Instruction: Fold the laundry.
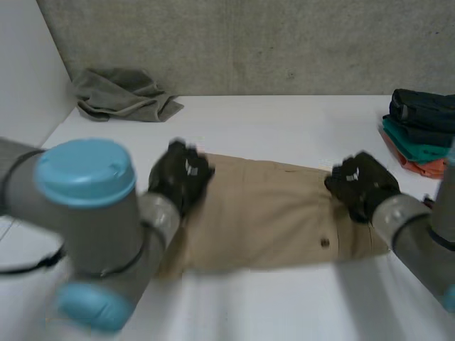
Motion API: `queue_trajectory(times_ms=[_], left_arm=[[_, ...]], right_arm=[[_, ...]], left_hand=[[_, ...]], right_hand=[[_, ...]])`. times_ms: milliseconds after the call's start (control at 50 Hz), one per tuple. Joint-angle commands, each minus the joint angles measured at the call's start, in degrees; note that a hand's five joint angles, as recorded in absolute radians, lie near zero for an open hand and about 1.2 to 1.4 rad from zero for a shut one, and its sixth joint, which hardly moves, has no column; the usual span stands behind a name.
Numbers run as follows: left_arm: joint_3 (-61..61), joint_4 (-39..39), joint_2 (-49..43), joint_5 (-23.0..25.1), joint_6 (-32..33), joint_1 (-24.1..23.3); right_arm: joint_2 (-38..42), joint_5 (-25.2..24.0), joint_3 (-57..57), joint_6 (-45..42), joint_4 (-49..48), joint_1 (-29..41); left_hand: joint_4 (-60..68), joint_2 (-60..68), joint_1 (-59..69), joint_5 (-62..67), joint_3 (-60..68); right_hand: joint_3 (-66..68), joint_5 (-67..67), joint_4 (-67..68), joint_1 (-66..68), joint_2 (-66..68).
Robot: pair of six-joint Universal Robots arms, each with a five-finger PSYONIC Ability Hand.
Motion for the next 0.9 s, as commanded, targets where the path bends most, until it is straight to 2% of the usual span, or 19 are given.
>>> queue_trajectory(times_ms=[20, 40, 100, 200, 220, 240, 260, 300, 320, 360, 440, 460, 520, 540, 600, 660, 820, 900], left_arm=[[13.83, 22.21, -16.31, 0.35, 7.58, 2.72], [17.50, 27.28, -20.85, 0.35, 8.89, 3.24], [23.49, 32.75, -27.02, 0.27, 9.78, 3.69], [31.15, 34.36, -35.56, 0.53, 10.05, 4.74], [31.16, 34.36, -35.57, 0.53, 10.05, 4.74], [31.95, 34.88, -37.23, 1.49, 9.61, 4.83], [31.87, 34.89, -37.50, 2.37, 9.43, 4.83], [31.08, 34.97, -37.33, 3.16, 9.35, 4.66], [29.94, 34.97, -36.55, 3.95, 9.17, 4.48], [28.36, 35.15, -34.62, 4.66, 8.82, 4.04], [21.07, 36.03, -25.83, 4.66, 5.57, 3.51], [17.84, 36.03, -23.03, 4.49, 3.74, 3.16], [12.99, 35.51, -19.42, 4.22, 0.83, 2.72], [9.84, 35.24, -16.79, 4.13, -0.83, 2.55], [2.63, 34.72, -10.03, 3.34, -4.87, 2.37], [-2.04, 33.92, -6.14, 3.25, -7.96, 2.20], [-10.93, 29.88, 0.72, 3.25, -19.20, 1.32], [-11.46, 28.04, 0.81, 3.08, -21.06, 1.14]], right_arm=[[13.30, 4.40, -8.76, 0.18, -16.91, 0.86], [17.50, 5.71, -11.65, -0.87, -19.11, 0.86], [24.11, 8.18, -17.10, -2.98, -22.10, 0.86], [30.98, 9.16, -23.70, -3.61, -26.93, 0.86], [31.60, 9.15, -24.24, -3.26, -28.17, 0.86], [32.13, 9.24, -24.68, -2.99, -29.66, 0.86], [32.22, 9.24, -24.77, -2.38, -32.11, 0.86], [31.79, 9.07, -23.90, -0.54, -33.97, 0.86], [31.35, 9.07, -23.37, 0.69, -34.33, 0.86], [29.95, 9.07, -22.58, 2.62, -34.25, 0.51], [20.03, 7.49, -17.84, 9.04, -28.64, 0.25], [16.26, 6.44, -16.44, 10.44, -25.05, 0.07], [12.02, 4.50, -14.85, 12.04, -16.96, -0.28], [10.18, 3.45, -13.97, 12.91, -11.28, -1.15], [9.02, 2.39, -12.39, 15.45, -0.29, -4.13], [8.67, 1.69, -10.28, 18.79, 5.81, -5.90], [8.84, -1.21, -4.48, 21.00, 0.93, -8.19], [10.77, -2.27, -3.94, 21.45, -0.93, -8.72]], left_hand=[[11.04, 11.20, 14.80, 12.12, 11.38], [11.04, 11.20, 14.80, 12.12, 11.38], [11.04, 11.20, 14.80, 12.12, 11.38], [11.04, 11.20, 14.80, 12.12, 11.38], [11.04, 11.20, 14.80, 12.12, 11.38], [7.73, 7.89, 11.49, 8.81, 8.08], [-22.11, -21.95, -18.35, -21.03, -21.77], [-56.41, -56.25, -52.64, -55.32, -56.06], [-58.96, -58.80, -55.20, -57.88, -58.62], [-58.96, -58.80, -55.20, -57.88, -58.62], [-58.96, -58.80, -55.20, -57.88, -58.62], [-58.96, -58.80, -55.20, -57.88, -58.62], [-58.96, -58.80, -55.20, -57.88, -58.62], [-58.96, -58.80, -55.20, -57.88, -58.62], [-58.96, -58.80, -55.20, -57.88, -58.62], [-58.96, -58.80, -55.20, -57.88, -58.62], [-58.75, -58.59, -54.98, -57.66, -58.40], [-58.58, -58.42, -54.81, -57.49, -58.23]], right_hand=[[11.51, 12.69, 11.02, 16.11, 12.37], [11.51, 12.69, 11.02, 16.11, 12.37], [11.51, 12.69, 11.02, 16.11, 12.37], [8.91, 10.08, 8.41, 13.50, 9.77], [-4.28, -3.10, -4.77, 0.32, -3.41], [-25.56, -24.38, -26.05, -20.96, -24.70], [-58.08, -56.90, -58.57, -53.48, -57.22], [-58.49, -57.31, -58.98, -53.89, -57.63], [-58.49, -57.31, -58.98, -53.89, -57.63], [-58.49, -57.31, -58.98, -53.89, -57.63], [-58.49, -57.31, -58.98, -53.89, -57.63], [-58.49, -57.31, -58.98, -53.89, -57.63], [-58.49, -57.31, -58.98, -53.89, -57.63], [-58.49, -57.31, -58.98, -53.89, -57.63], [-58.46, -57.29, -58.95, -53.86, -57.60], [-53.88, -52.70, -54.37, -49.28, -53.02], [-46.64, -45.47, -47.14, -42.05, -45.78], [-44.79, -43.61, -45.28, -40.19, -43.93]])
